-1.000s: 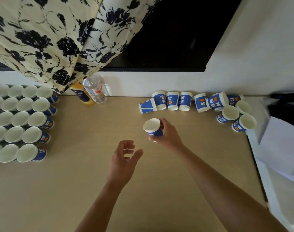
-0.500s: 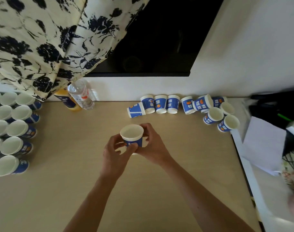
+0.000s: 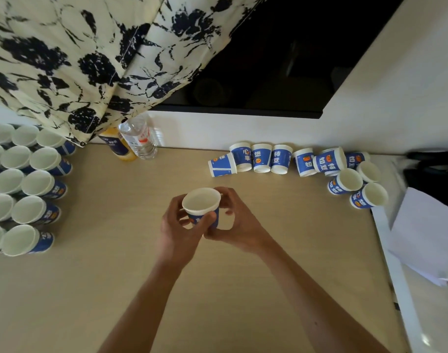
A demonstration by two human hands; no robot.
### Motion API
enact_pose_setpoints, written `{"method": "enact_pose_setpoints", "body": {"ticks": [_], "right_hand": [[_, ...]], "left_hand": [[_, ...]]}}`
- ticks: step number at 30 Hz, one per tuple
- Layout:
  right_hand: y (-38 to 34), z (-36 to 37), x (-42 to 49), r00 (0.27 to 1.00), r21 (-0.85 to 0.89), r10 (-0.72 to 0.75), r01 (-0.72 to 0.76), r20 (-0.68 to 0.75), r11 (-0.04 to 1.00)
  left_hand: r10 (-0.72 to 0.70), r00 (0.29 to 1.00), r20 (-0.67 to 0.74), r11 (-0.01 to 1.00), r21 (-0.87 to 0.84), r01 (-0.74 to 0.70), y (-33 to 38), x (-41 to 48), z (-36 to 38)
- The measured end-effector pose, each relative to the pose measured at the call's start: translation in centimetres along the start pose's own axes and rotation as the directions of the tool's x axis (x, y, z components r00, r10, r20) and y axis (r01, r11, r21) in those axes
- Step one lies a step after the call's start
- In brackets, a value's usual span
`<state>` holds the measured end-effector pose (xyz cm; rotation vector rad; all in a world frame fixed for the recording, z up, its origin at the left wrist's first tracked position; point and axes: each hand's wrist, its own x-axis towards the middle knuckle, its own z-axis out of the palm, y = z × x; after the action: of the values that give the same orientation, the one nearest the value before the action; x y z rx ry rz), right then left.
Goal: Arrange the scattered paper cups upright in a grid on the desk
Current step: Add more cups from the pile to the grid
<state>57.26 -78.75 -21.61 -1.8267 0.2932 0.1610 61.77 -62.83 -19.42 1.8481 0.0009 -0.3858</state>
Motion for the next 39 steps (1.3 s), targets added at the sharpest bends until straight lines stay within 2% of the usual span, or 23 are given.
{"method": "enact_pose_setpoints", "body": {"ticks": [2, 4, 6, 9, 11, 17, 20, 24, 27, 30, 35, 39], "right_hand": [[1.2, -0.3, 0.8, 0.996, 0.114, 0.070, -0.075, 0.049, 0.991], [2.5, 0.0, 2.4, 0.968, 0.287, 0.243, -0.217, -0.057, 0.933], [3.3, 0.5, 4.8, 0.864, 0.392, 0.464, -0.365, -0.196, 0.844], [3.4, 1.3, 9.2, 0.674, 0.509, 0.702, -0.532, -0.229, 0.677], [2.9, 1.7, 12.1, 0.582, 0.646, 0.780, -0.510, -0.227, 0.568], [2.3, 1.7, 18.2, 0.420, 0.794, 0.868, -0.416, -0.264, 0.443], [1.8, 1.5, 19.2, 0.360, 0.761, 0.883, -0.466, -0.303, 0.451], [2.2, 2.5, 18.8, 0.400, 0.749, 0.858, -0.447, -0.320, 0.488], [2.6, 3.5, 17.3, 0.365, 0.798, 0.879, -0.404, -0.308, 0.447], [3.6, 4.6, 14.9, 0.402, 0.780, 0.859, -0.405, -0.316, 0.477], [5.0, 6.6, 9.0, 0.567, 0.656, 0.723, -0.377, -0.395, 0.654], [4.2, 7.1, 4.0, 0.734, 0.522, 0.546, -0.305, -0.404, 0.797]], "left_hand": [[-0.019, 0.998, -0.060, 1.000, -0.025, 0.017, -0.4, 0.5, -0.7], [-0.042, 0.992, -0.116, 0.998, -0.045, 0.037, -0.9, 0.9, -1.5], [-0.051, 0.987, -0.153, 0.998, -0.054, 0.043, -1.4, 1.2, -2.1], [-0.049, 0.982, -0.182, 0.997, -0.067, 0.037, -1.9, 1.4, -2.8], [-0.039, 0.981, -0.188, 0.998, -0.060, 0.029, -2.1, 1.4, -3.2], [-0.022, 0.981, -0.192, 0.999, -0.043, 0.014, -2.2, 0.8, -4.0], [-0.045, 0.982, -0.185, 0.998, -0.055, 0.035, -2.4, 0.1, -4.2], [-0.076, 0.976, -0.206, 0.997, -0.048, 0.068, -2.9, -0.8, -4.6], [-0.076, 0.973, -0.217, 0.997, -0.047, 0.068, -3.0, -1.3, -4.9], [-0.058, 0.972, -0.230, 0.998, -0.048, 0.048, -2.8, -1.8, -5.2], [-0.038, 0.961, -0.275, 0.999, -0.044, 0.027, -2.6, -3.8, -6.7], [-0.019, 0.939, -0.343, 0.999, -0.036, 0.007, -3.2, -7.3, -8.1]]}}
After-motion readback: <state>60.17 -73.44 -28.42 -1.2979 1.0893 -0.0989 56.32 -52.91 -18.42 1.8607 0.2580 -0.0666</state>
